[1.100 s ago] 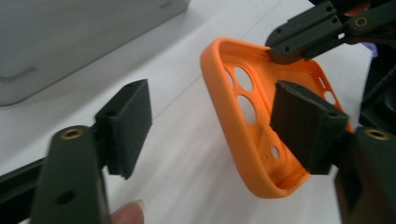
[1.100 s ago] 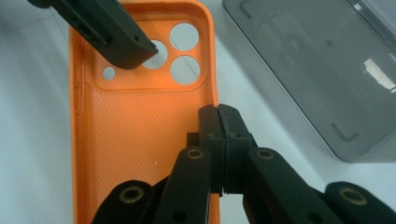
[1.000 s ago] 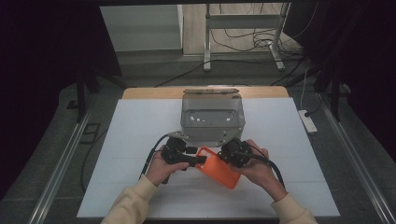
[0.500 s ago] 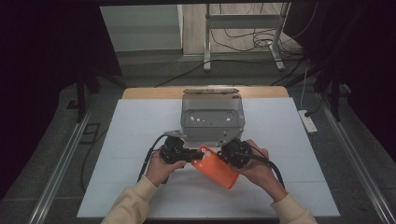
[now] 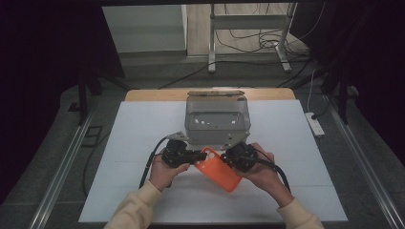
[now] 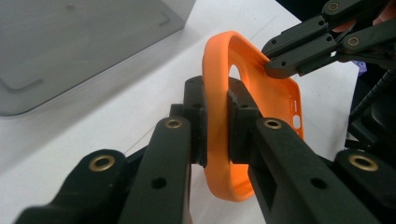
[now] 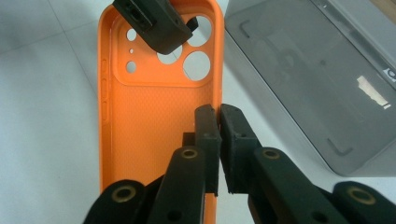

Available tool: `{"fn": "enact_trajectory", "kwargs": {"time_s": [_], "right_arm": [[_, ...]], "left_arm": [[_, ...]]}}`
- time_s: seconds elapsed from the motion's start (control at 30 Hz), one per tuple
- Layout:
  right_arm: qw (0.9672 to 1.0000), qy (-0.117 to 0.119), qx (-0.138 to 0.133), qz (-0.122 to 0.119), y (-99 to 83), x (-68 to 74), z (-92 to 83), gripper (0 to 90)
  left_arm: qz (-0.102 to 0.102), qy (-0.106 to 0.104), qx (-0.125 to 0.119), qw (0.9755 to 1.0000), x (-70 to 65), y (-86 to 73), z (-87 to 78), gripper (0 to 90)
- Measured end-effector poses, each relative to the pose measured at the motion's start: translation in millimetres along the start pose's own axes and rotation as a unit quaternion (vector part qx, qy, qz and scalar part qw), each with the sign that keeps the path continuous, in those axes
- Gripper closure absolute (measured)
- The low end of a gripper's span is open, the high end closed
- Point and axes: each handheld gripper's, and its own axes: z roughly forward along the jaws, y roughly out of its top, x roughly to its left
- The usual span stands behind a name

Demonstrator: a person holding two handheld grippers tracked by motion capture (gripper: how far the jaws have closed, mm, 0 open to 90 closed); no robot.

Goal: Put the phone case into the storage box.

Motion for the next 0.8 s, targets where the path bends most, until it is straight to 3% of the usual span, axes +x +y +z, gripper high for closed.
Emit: {"fn": "enact_trajectory", "kwargs": {"time_s": [0.1, 0.23, 0.47, 0.5, 0.6, 0.67, 0.73, 0.77, 0.8], "right_arm": [[0.9999, 0.007, -0.009, 0.003, 0.0, -0.9, -1.5, 80.8], [0.9995, 0.009, -0.031, 0.005, 1.1, -1.3, -5.7, 64.9], [0.9968, 0.033, -0.057, 0.046, -3.4, -12.9, -13.0, 46.4], [0.9951, 0.041, -0.069, 0.059, -6.1, -16.4, -13.5, 41.3], [0.9926, 0.051, -0.083, 0.072, -9.2, -19.8, -13.8, 38.9], [0.987, 0.067, -0.112, 0.094, -15.1, -26.6, -14.4, 36.4], [0.984, 0.075, -0.124, 0.104, -19.0, -30.6, -14.7, 34.4], [0.984, 0.075, -0.124, 0.104, -19.0, -30.6, -14.7, 34.4], [0.9812, 0.087, -0.131, 0.112, -22.5, -33.0, -14.6, 32.3]], "left_arm": [[0.002, 0.003, -0.004, 1.0, -0.4, 0.0, -1.2, 81.4], [0.005, 0.008, -0.006, 0.9999, 0.3, -0.3, -2.6, 81.3], [0.004, 0.011, -0.014, 0.9998, 1.4, -0.2, -6.1, 81.3], [0.005, 0.011, -0.016, 0.9998, 1.8, -0.2, -7.1, 81.3], [0.008, 0.011, -0.018, 0.9997, 2.1, -0.3, -8.4, 81.3], [0.009, 0.011, -0.02, 0.9997, 2.3, -0.2, -9.6, 81.4], [0.009, 0.009, -0.023, 0.9997, 2.2, -0.2, -9.9, 81.4], [0.009, 0.009, -0.023, 0.9997, 2.2, -0.2, -9.9, 81.4], [0.011, 0.008, -0.023, 0.9996, 2.2, -0.1, -10.5, 81.4]]}}
